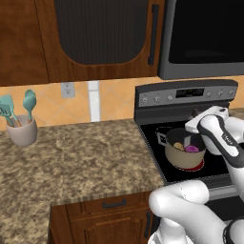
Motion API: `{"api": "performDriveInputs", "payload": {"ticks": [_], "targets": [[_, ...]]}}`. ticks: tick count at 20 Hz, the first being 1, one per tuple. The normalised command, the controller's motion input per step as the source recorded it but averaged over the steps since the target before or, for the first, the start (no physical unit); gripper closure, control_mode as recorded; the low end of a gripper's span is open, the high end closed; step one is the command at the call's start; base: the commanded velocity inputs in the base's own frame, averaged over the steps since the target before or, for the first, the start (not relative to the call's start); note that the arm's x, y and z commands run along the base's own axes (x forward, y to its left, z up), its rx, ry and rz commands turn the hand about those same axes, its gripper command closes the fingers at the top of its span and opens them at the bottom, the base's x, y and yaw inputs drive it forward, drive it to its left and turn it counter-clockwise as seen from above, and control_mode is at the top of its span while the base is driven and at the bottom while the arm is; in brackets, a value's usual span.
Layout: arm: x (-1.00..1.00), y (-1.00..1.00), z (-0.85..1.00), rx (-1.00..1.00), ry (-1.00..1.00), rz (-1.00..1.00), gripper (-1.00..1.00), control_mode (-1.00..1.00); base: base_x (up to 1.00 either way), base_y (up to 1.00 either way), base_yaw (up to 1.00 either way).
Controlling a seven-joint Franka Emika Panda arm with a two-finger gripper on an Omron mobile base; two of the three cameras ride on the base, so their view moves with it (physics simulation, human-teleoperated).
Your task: Put the onion and onion in the pot. Retrieve the spatula and lightly stir the vegetables in the pot.
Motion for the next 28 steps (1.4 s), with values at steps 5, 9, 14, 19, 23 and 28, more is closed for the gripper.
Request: {"api": "performDriveInputs", "payload": {"ticks": [5,9,14,19,23,28], "targets": [[0.1,-0.11,-0.04,-0.04,0.0,0.0,1.0,-1.0,0.0,0.0,0.0],[0.0,0.0,-0.22,0.0,0.0,0.04,1.0,-1.0,0.0,0.0,0.0],[0.02,0.17,-0.13,0.0,0.0,0.09,1.0,-1.0,0.0,0.0,0.0],[0.4,0.24,-0.15,0.0,0.0,0.15,1.0,-1.0,0.0,0.0,0.0],[0.39,0.02,-0.6,0.0,0.0,0.1,1.0,-1.0,0.0,0.0,0.0],[0.07,-0.01,-0.49,0.0,0.0,0.07,1.0,-1.0,0.0,0.0,0.0]]}}
